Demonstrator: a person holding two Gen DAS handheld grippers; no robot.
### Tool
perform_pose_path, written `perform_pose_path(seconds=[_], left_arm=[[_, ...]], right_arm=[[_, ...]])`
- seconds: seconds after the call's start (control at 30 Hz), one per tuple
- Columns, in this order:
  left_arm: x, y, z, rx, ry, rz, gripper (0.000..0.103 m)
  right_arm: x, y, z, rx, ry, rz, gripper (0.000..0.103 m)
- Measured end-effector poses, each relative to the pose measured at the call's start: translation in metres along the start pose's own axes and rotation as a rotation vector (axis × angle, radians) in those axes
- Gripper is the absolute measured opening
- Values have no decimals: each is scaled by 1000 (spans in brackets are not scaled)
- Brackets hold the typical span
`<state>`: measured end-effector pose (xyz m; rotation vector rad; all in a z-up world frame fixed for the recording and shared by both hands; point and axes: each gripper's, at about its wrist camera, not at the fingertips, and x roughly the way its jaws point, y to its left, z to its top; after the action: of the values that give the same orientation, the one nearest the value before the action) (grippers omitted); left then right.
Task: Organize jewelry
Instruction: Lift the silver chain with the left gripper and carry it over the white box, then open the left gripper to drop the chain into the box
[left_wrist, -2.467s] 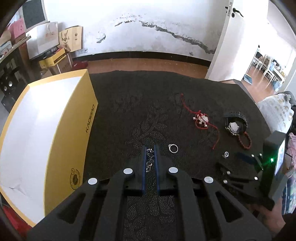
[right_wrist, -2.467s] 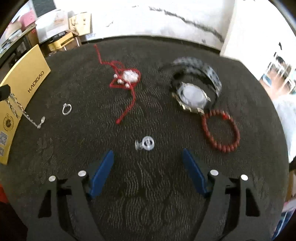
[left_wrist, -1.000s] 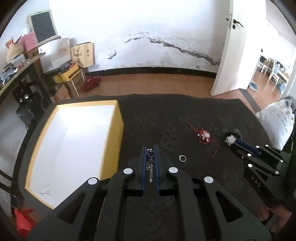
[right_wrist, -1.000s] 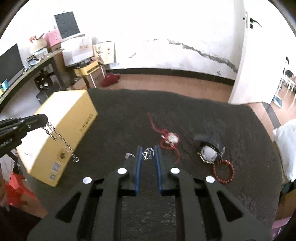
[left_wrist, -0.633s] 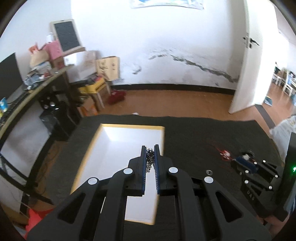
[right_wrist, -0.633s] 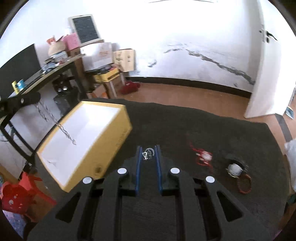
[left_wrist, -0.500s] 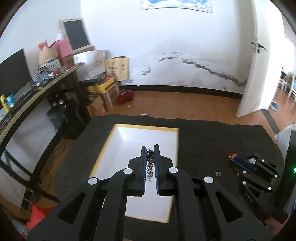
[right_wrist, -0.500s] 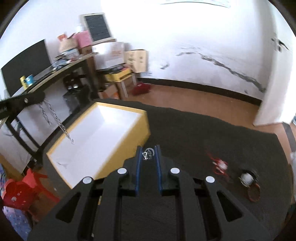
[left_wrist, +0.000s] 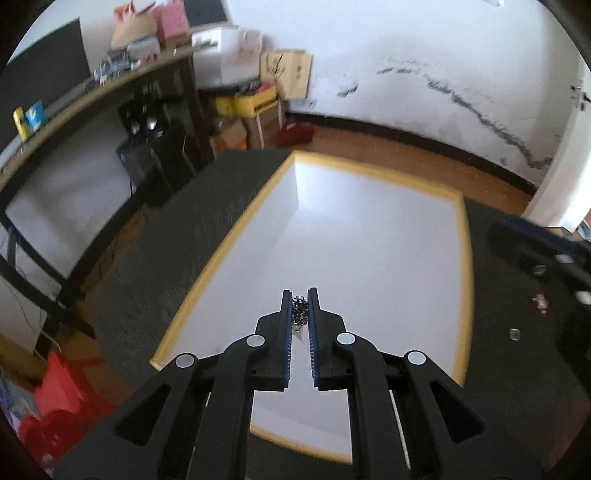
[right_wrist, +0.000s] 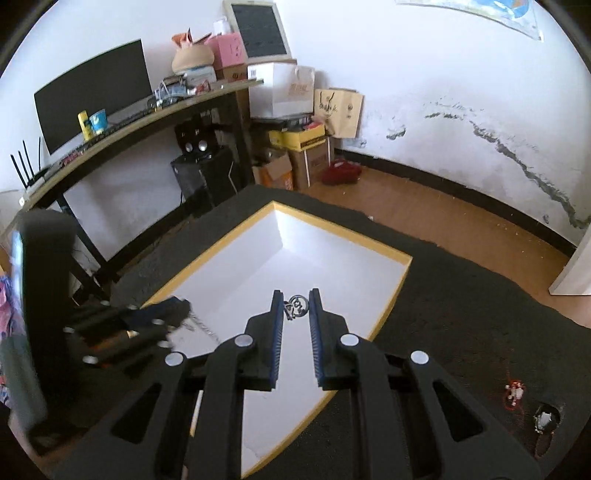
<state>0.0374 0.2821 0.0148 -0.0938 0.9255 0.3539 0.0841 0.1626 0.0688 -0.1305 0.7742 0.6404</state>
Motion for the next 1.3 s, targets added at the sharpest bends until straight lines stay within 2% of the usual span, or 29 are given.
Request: perform_pose_path(seconds=[0.17,0.27,0.57,0.63,0.67,0.7,0.77,0.83,1.1,1.3], left_arm=[[34,0,-9,-4,58,7,8],[43,9,-9,-12,60,38,8],[38,6,-11,-7,45,55,11],[36,5,-12,-10,46,54,30],[35,4,-12,-14,44,55,60],[32,4,-13,-17,35,54,75],[25,4,-13,-17,8,63,76],[21,4,-13,-18,-4,66,82],[12,6,-21,-12,-4,42,85],[8,15,-29,-53,13,6,85]], right_arm=[[28,-3,-4,10,32,0,14],[31,-3,-7,9,37,3,14],[22,-9,-10,18,27,-10,14],[20,-11,-11,21,24,-12,14],[20,-12,-10,23,23,-12,14],[19,-13,-11,26,23,-12,14],[19,-15,-10,29,22,-13,14],[19,-14,-10,29,23,-14,14],[31,-6,-7,14,43,-12,14],[57,-3,-1,-2,75,-24,14]])
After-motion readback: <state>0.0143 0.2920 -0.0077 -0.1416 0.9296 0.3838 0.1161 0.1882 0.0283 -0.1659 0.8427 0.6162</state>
